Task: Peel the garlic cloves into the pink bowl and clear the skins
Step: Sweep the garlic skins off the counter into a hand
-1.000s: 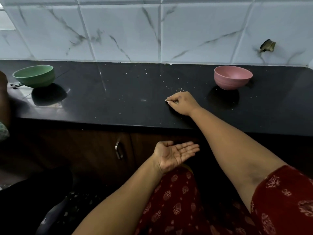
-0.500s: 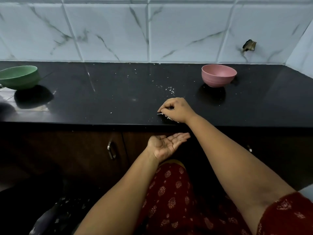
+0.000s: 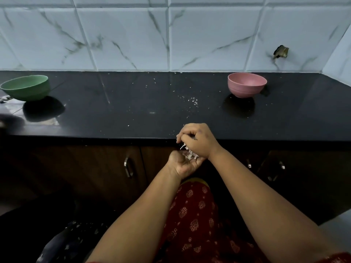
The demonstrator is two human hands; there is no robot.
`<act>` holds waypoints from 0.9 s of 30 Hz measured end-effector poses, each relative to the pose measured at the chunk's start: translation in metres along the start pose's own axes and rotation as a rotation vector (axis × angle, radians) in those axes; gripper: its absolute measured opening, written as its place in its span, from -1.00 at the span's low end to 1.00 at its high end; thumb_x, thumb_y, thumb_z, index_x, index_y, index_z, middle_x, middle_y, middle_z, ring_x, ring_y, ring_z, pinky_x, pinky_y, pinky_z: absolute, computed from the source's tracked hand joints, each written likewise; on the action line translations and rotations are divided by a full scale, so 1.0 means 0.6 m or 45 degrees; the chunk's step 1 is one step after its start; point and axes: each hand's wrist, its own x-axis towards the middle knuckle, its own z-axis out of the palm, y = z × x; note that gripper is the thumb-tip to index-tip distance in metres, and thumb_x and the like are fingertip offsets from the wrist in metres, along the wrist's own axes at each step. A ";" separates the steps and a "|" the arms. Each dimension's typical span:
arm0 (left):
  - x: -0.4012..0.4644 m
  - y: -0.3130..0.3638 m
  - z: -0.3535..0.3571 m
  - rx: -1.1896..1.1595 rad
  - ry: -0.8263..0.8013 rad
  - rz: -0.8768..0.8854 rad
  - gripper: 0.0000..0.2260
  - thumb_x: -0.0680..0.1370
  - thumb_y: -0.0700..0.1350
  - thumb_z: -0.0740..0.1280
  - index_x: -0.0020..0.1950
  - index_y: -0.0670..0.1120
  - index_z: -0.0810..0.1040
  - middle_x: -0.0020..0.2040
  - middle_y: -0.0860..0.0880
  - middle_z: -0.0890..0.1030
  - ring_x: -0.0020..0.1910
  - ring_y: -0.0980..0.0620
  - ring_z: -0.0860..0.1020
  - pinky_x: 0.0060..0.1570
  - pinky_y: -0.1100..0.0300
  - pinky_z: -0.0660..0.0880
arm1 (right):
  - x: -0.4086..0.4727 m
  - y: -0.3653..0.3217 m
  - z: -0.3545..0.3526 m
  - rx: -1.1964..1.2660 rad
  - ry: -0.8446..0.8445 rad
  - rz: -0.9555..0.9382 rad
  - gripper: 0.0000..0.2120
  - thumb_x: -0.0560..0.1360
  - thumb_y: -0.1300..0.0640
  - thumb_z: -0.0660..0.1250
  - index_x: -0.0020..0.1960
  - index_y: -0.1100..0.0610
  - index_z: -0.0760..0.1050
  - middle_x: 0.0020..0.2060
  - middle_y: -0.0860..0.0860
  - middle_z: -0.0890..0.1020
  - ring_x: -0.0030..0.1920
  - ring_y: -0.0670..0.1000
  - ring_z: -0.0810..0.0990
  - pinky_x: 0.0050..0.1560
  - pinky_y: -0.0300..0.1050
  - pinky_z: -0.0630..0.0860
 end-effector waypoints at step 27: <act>0.005 0.004 -0.018 0.161 -0.104 0.019 -0.63 0.64 -0.02 0.12 0.25 -0.24 0.52 0.13 -0.22 0.61 0.01 -0.17 0.65 -0.04 -0.04 0.63 | -0.007 -0.010 0.020 -0.095 -0.030 0.008 -0.89 0.38 0.24 0.50 -0.11 0.09 0.65 0.02 -0.08 0.54 -0.01 -0.16 0.57 -0.01 -0.39 0.52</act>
